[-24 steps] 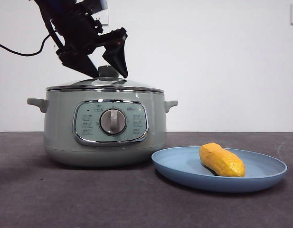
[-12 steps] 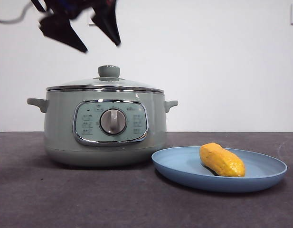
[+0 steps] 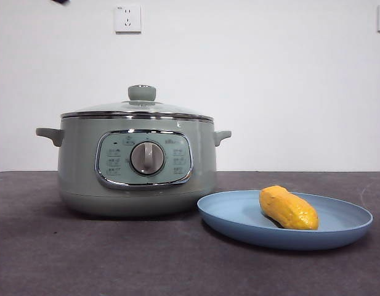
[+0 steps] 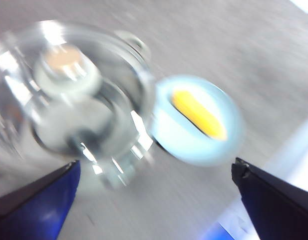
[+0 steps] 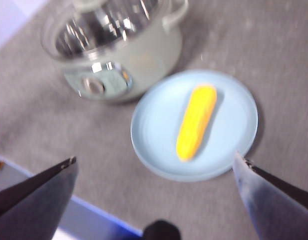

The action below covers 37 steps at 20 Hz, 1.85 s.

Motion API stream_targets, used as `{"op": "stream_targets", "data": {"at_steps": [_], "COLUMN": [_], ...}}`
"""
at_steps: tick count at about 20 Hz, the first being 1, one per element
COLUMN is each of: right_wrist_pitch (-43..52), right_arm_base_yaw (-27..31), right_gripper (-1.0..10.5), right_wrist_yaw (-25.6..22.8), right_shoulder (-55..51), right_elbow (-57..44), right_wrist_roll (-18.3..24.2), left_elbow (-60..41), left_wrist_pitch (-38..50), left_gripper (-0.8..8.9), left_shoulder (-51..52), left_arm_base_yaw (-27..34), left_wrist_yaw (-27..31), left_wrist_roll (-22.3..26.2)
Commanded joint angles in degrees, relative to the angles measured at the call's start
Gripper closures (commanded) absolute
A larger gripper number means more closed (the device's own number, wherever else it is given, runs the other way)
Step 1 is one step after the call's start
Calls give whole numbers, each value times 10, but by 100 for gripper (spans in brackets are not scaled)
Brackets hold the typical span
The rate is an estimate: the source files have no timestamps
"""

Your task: Take the corn out from the steamer,put the corn on the plate,close the lid

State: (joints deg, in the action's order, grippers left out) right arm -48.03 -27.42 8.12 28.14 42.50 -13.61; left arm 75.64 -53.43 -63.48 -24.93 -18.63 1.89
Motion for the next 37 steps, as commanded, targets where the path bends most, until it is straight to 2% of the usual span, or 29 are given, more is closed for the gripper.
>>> {"op": "stream_targets", "data": {"at_steps": [1,4,8,9,10,37], "right_wrist_pitch": [-20,-38,-48,-48,-48,-48], "right_arm_base_yaw": [-1,-2,-1,-1,-1,-1], "right_gripper": [415,444,772,869,967,946], "right_wrist_yaw": [15,25,25,25,25,22], "right_shoulder": [5,9,9,9,9,9], "right_elbow": [-3,-3,-3,-3,-3,-3], "right_wrist_roll": [7,7,7,7,7,6], "left_elbow": [-5,-5,-5,-5,-5,-5], "left_wrist_pitch": [-40,-80,-109,-111,-113,-113], "left_gripper": [285,501,802,830,822,816], "left_shoulder": [26,49,64,64,64,64], "left_arm_base_yaw": [-2,-2,-2,-2,-2,-2], "left_wrist_yaw": [-14,-14,-13,-13,-13,-10], "left_wrist_roll": [-4,-4,-4,-3,-3,-3]}}
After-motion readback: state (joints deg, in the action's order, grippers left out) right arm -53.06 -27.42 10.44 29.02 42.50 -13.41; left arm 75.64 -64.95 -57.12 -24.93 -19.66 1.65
